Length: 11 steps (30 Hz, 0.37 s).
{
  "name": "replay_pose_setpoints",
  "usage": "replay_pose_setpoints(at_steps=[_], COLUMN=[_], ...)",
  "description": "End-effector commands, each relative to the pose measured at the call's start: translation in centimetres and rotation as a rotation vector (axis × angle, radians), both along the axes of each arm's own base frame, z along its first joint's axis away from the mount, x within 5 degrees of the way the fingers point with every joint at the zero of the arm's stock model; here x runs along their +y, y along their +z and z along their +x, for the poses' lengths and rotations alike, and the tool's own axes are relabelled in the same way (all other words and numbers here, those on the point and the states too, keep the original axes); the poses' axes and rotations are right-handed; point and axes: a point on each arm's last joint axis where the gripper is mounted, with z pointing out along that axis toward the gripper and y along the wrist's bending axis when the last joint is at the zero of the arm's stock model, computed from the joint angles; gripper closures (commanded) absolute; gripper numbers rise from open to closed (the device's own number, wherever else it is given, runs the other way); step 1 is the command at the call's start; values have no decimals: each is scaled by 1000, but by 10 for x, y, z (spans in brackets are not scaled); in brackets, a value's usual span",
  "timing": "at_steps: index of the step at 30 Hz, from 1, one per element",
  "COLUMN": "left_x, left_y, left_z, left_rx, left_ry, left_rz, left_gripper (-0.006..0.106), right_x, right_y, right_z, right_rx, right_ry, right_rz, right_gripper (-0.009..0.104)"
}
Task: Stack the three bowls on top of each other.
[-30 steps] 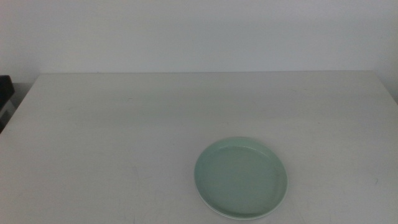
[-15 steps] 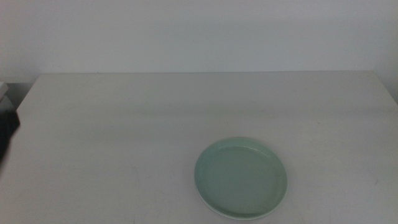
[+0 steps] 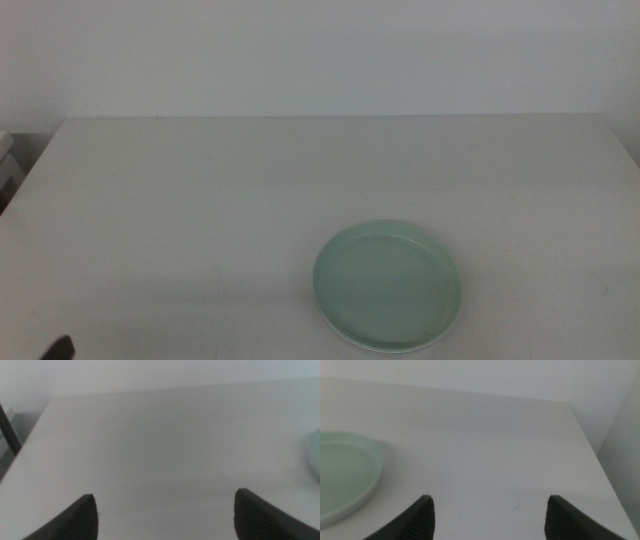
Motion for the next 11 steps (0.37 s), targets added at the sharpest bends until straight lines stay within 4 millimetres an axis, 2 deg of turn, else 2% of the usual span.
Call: replay_pose_setpoints(at_steps=[1,5,8,11], left_x=[2,2,2,2], left_y=[2,-19,-22,-23], left_z=[1,4,4,4], left_rx=[-117,-81,-45,-40], left_ry=[25,35,27,26], left_rz=[-40,-39,-31,-31], left_gripper=[-4,-4,-4,-4], right_x=[-3,-2,-2,-3], right_y=[3,-15,-24,-23], right_z=[0,-1,-2,-2], right_rx=[-89,-72,-60,-67], right_ry=[-26,-25,-23,-25], right_rz=[-26,-25,-24,-36], right_gripper=[39,39,39,39])
